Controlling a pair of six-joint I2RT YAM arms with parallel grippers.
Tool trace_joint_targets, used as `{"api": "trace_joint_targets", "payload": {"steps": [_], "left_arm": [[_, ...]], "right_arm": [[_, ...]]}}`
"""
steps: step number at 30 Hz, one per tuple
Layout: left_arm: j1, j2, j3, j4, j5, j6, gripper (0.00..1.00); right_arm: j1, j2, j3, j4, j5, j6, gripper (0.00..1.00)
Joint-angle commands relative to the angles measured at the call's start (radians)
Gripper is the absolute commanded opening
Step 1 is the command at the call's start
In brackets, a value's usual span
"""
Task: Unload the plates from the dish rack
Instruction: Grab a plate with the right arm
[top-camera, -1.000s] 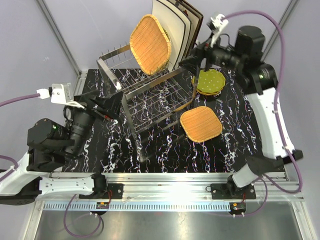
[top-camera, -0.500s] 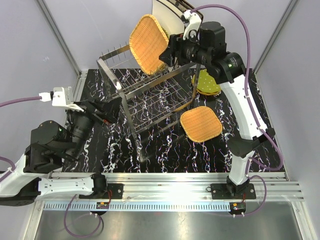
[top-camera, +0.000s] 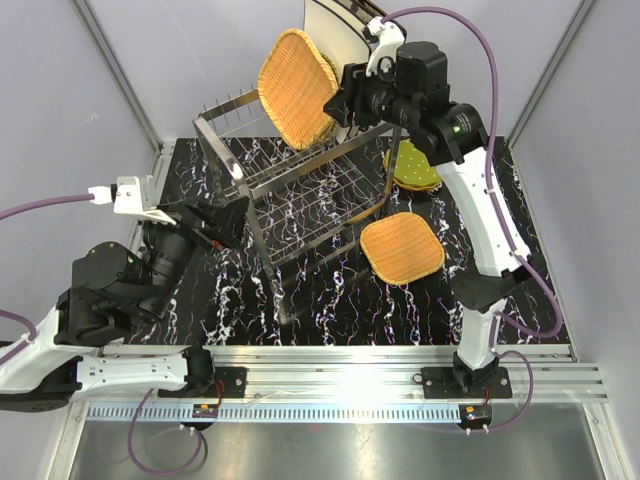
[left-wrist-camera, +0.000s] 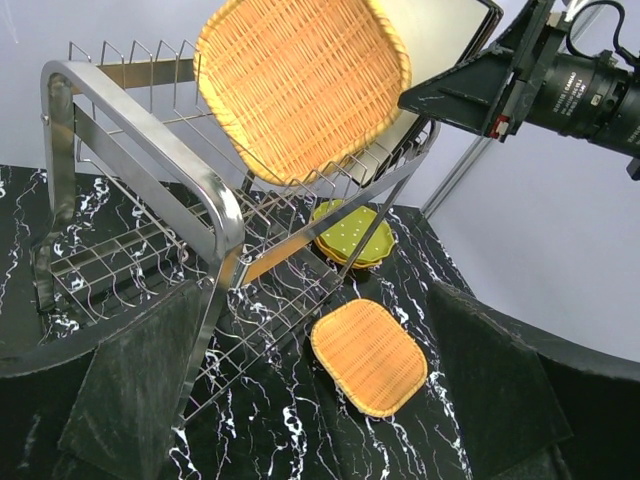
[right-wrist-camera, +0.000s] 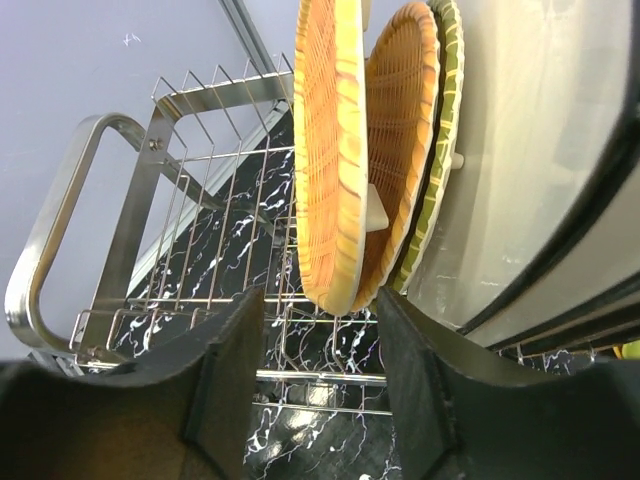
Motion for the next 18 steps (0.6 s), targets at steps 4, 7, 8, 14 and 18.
{"api": "trace_joint_targets", "payload": {"steps": [4,7,8,14,18], "left_arm": [[0.004,-0.005,-0.017,0.056,-0.018,0.0,0.99],[0.004,-0.007,-0.022,0.058,-0.019,-0.002,0.99],[0.004,-0.007,-0.022,0.058,-0.018,-0.002,0.99],[0.004,-0.01,-0.028,0.064,-0.021,0.004,0.99],[0.004,-0.01,-0.033,0.065,-0.022,0.004,0.99]], "right_arm": [[0.01,0.046,0.063,0.051,0.001,-0.01,0.52],[0.013,0.056,0.068,0.059,0.001,-0.019,0.47],[0.015,0.059,0.071,0.059,0.004,-0.022,0.46],[0.044,0.065,0.069,0.09,0.052,-0.068,0.41],[0.062,0.089,0.088,0.108,0.122,-0.114,0.33]]}}
